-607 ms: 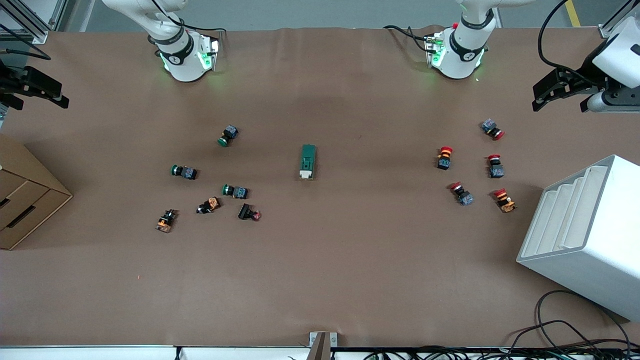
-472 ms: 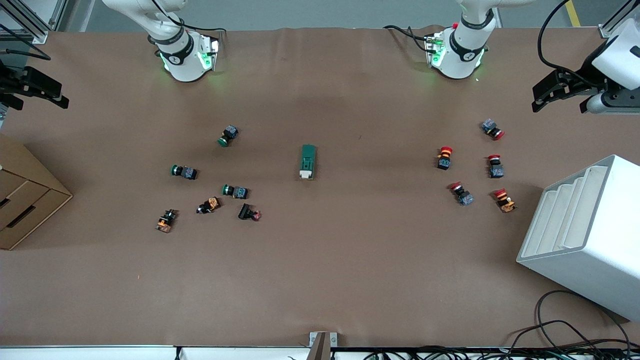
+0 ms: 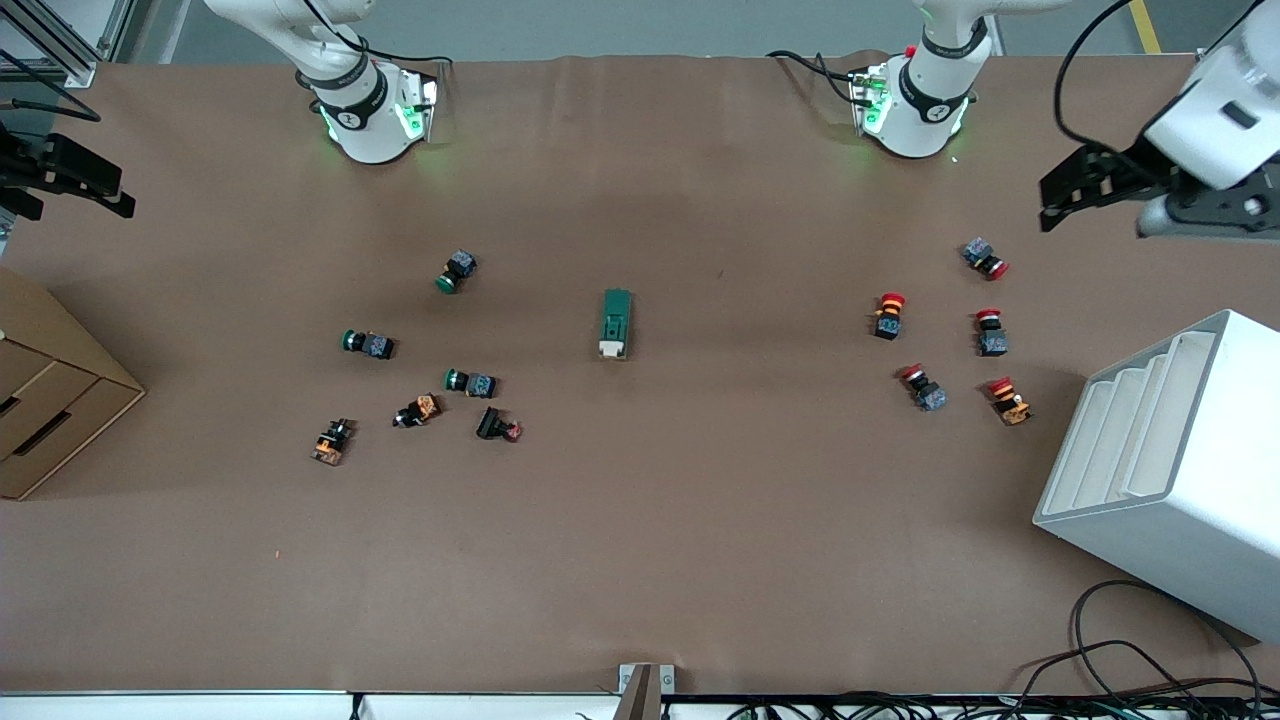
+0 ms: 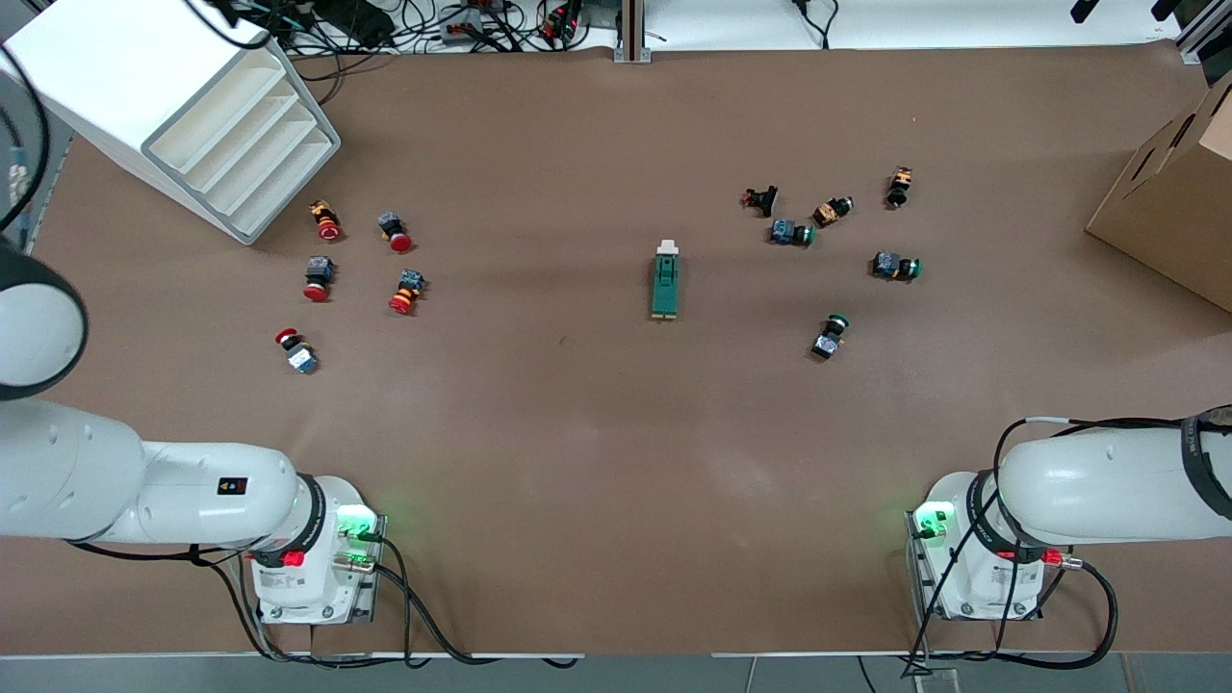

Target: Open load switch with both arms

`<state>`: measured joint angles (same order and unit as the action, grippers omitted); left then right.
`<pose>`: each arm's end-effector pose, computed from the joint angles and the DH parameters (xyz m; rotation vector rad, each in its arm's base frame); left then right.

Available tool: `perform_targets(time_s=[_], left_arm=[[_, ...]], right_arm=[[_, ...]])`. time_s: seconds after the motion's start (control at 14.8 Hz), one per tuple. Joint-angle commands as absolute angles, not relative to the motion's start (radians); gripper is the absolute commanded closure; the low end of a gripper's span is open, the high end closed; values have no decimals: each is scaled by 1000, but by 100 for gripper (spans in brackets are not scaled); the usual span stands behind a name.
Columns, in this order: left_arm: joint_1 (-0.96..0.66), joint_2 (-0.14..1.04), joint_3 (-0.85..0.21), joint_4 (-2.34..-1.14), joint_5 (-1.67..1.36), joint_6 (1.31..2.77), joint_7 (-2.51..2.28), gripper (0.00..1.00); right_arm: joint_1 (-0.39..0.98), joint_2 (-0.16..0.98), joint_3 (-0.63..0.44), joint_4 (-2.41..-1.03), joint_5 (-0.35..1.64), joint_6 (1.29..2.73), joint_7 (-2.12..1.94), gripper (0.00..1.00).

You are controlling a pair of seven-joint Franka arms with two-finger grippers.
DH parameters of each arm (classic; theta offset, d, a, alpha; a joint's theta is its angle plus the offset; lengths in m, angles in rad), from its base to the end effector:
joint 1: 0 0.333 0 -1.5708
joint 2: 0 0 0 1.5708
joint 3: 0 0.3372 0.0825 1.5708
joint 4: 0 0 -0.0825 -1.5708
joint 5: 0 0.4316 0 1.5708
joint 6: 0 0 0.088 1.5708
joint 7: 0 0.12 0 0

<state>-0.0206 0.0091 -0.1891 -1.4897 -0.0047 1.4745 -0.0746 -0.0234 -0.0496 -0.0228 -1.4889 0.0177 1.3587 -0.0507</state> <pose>0.5821 -0.1239 0.6608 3.1312 -0.2125 -0.0389 0.5603 -0.0239 0.6856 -3.1166 -0.0118 0.1241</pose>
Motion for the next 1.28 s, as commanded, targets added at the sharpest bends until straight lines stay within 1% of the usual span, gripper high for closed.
perform_targets(time_s=[0.0,0.13,0.34,0.47,0.61,0.88,1.08,1.21], left_arm=[[-63,106,-273,-1427,0,1517,-153,0],[-135,142,-314,-1454,2,1606,-307,0],[-288,202,-318,-1488,5,1716,-583,0],[-388,233,-318,-1529,67,1811,-778,0],[-496,282,-318,-1551,144,1874,-985,0],[-675,426,-318,-1551,334,1979,-1351,0],[-787,559,-318,-1549,551,2071,-1596,1],[-834,626,-319,-1549,711,2092,-1756,2]], right_arm=[[-18,-72,-26,-1508,6,1358,-57,0],[-18,-71,-26,-1506,11,1350,-55,0],[-18,-71,-26,-1506,14,1350,-55,0],[-17,-71,-26,-1505,14,1350,-55,0],[-18,-71,-26,-1505,14,1350,-48,0],[-41,-71,-32,-1505,55,1341,-55,0],[-38,-69,-25,-1505,54,1348,-57,0],[-37,-71,-25,-1505,46,1348,-58,0]])
